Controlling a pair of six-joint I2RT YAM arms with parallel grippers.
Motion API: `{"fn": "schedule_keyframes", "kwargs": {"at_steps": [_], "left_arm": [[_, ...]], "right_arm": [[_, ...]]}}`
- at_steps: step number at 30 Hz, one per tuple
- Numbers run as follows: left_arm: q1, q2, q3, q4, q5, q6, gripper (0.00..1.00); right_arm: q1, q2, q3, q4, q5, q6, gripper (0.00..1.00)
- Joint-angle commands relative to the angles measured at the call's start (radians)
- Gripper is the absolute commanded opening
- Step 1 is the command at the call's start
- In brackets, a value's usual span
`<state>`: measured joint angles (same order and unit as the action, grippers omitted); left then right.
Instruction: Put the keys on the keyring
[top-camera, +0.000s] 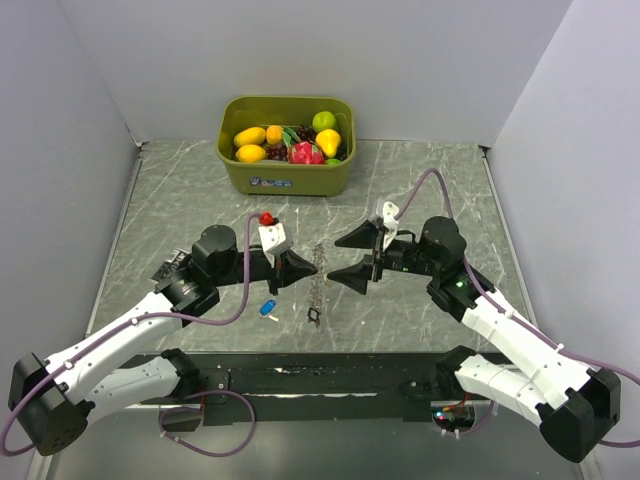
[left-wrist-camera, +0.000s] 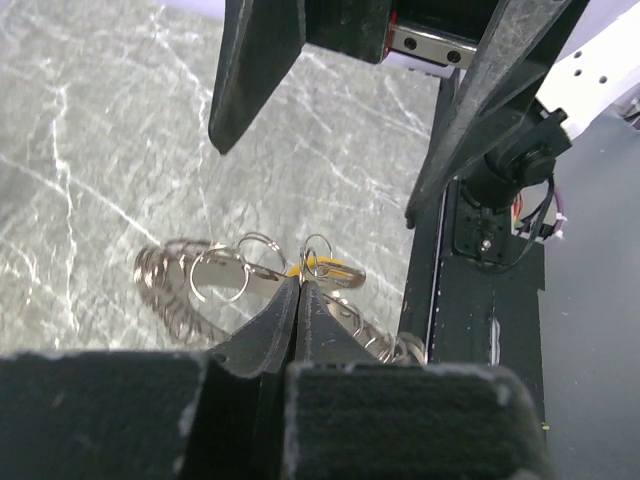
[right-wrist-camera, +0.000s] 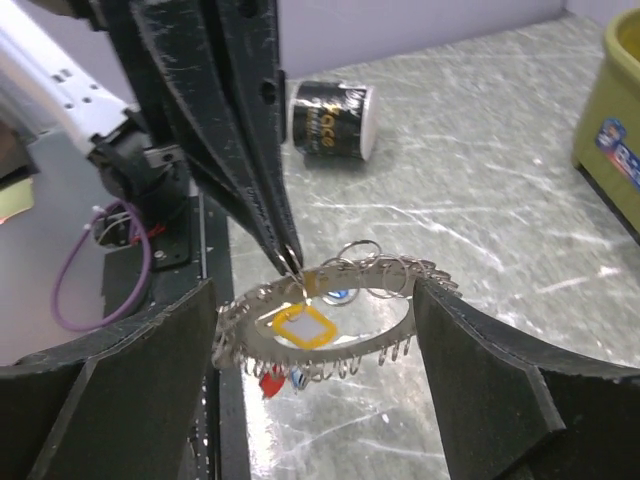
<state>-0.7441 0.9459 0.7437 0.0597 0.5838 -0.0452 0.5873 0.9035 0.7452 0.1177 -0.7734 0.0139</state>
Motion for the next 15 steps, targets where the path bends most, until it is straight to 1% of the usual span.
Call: {"fn": "schedule_keyframes", "kwargs": {"at_steps": [1, 4, 5, 8, 10, 12, 15], "left_arm": [[-0.004, -0.024, -0.007, 0.129, 0.070, 0.010, 0.01], [-0.005, -0.022, -0.013, 0.144, 0.083, 0.015, 0.01], [-0.005, -0.024, -0.015, 0.147, 0.100, 0.016, 0.01], [-0.005, -0.022, -0.018, 0.158, 0.131, 0.018, 0.01], [-0.004, -0.024, -0.020, 0.166, 0.139, 0.016, 0.01], [-0.005, -0.022, -0.018, 0.166, 0.155, 0.018, 0.01], [-0.005, -0.022, -0.012, 0.161, 0.169, 0.018, 0.01]], "right_arm": [[-0.009, -0.009, 0.000, 0.098, -0.137, -0.003, 0.84], [-0.014, 0.005, 0.020, 0.103, -0.229, -0.002, 0.81], [-0.012, 0.012, 0.023, 0.112, -0.253, 0.000, 0.78], [-0.014, 0.031, 0.036, 0.108, -0.294, 0.003, 0.75], [-0.015, 0.047, 0.058, 0.088, -0.319, -0.005, 0.71], [-0.015, 0.069, 0.063, 0.089, -0.333, -0.003, 0.64], [-0.014, 0.089, 0.066, 0.089, -0.320, -0.002, 0.61]]}}
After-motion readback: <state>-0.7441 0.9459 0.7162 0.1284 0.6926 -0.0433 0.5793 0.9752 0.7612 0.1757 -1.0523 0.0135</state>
